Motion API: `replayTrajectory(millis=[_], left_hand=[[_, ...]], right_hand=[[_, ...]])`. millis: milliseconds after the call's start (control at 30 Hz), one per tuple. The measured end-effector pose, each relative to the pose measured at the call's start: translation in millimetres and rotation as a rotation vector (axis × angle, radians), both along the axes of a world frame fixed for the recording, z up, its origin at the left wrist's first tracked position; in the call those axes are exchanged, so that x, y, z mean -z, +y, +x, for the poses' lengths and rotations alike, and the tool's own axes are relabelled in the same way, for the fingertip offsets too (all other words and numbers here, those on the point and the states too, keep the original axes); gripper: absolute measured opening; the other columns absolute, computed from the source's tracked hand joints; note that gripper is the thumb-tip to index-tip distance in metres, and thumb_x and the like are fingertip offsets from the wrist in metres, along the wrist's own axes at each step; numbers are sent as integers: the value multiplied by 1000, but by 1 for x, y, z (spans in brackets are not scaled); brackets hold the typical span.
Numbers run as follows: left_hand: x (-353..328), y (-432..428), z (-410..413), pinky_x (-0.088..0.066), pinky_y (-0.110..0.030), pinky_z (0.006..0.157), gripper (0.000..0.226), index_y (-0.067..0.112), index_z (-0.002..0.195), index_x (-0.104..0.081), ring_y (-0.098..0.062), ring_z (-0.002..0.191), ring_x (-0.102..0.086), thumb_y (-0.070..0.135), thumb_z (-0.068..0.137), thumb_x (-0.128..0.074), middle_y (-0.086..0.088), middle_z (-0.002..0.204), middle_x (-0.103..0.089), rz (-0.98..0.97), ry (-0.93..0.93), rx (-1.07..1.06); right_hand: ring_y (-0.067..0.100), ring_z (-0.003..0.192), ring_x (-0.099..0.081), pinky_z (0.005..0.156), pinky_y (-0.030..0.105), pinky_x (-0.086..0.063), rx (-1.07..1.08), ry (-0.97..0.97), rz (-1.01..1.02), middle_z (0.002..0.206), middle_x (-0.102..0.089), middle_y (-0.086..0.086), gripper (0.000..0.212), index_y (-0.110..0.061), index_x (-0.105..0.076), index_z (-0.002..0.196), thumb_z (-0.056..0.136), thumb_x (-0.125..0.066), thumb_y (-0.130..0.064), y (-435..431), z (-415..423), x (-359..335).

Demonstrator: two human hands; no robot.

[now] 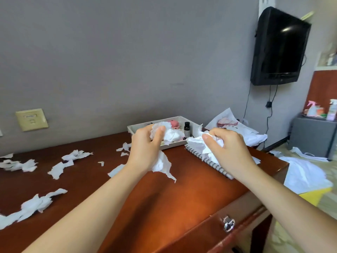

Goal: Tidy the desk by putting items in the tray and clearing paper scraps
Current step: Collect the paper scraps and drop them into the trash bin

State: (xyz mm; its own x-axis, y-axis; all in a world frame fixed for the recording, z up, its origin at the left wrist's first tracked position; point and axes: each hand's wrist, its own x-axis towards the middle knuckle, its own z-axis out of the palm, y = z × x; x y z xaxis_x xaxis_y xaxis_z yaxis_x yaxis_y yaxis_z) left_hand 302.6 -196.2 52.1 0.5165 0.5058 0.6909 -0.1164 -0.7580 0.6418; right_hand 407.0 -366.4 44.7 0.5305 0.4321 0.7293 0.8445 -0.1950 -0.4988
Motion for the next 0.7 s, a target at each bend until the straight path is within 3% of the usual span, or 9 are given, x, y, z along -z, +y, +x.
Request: replayTrajectory(millis=[100, 267, 400, 500, 567, 700], left_hand=[[0, -23, 17, -22, -20, 44, 48, 16, 53, -28, -8, 45, -23, 21, 95, -49, 2, 53, -27, -1, -1, 92], [9, -58, 43, -18, -22, 46, 48, 19, 55, -24, -9, 45, -21, 21, 96, -49, 6, 52, -22, 23, -20, 239], [23, -109, 73, -20, -17, 44, 52, 25, 51, -25, -6, 41, -27, 19, 95, -51, 8, 42, -24, 0, -1, 391], [34, -147, 92, -21, -17, 46, 49, 21, 53, -28, -7, 44, -28, 20, 96, -49, 9, 47, -25, -22, 7, 509], [45, -172, 105, -22, -23, 50, 46, 17, 56, -30, -8, 50, -24, 28, 96, -48, 6, 53, -27, -38, 26, 591], [76, -220, 125, -23, -27, 53, 44, 24, 54, -27, -9, 52, -25, 34, 93, -46, 7, 49, -27, -63, 81, 718]], right_hand=[[18, 63, -31, 58, 33, -23, 35, 40, 4, 61, -38, 13, 38, -10, -43, 61, 90, -52, -31, -20, 9, 6], [9, 58, -25, 52, 25, -21, 83, 65, 10, 60, -30, 9, 39, -2, -42, 62, 92, -56, -22, -57, 13, 17], [13, 60, -32, 55, 27, -21, 177, 101, 3, 65, -39, 23, 44, 2, -47, 66, 87, -50, -36, -111, 26, 36], [10, 57, -29, 53, 21, -23, 267, 133, 25, 61, -32, 11, 45, 2, -40, 63, 84, -47, -37, -150, 33, 50], [11, 57, -30, 53, 20, -24, 320, 162, 25, 61, -33, 12, 47, 3, -41, 63, 85, -48, -38, -177, 36, 61], [8, 53, -32, 51, 16, -26, 377, 256, 23, 54, -32, -3, 46, -8, -36, 56, 92, -54, -31, -226, 34, 90]])
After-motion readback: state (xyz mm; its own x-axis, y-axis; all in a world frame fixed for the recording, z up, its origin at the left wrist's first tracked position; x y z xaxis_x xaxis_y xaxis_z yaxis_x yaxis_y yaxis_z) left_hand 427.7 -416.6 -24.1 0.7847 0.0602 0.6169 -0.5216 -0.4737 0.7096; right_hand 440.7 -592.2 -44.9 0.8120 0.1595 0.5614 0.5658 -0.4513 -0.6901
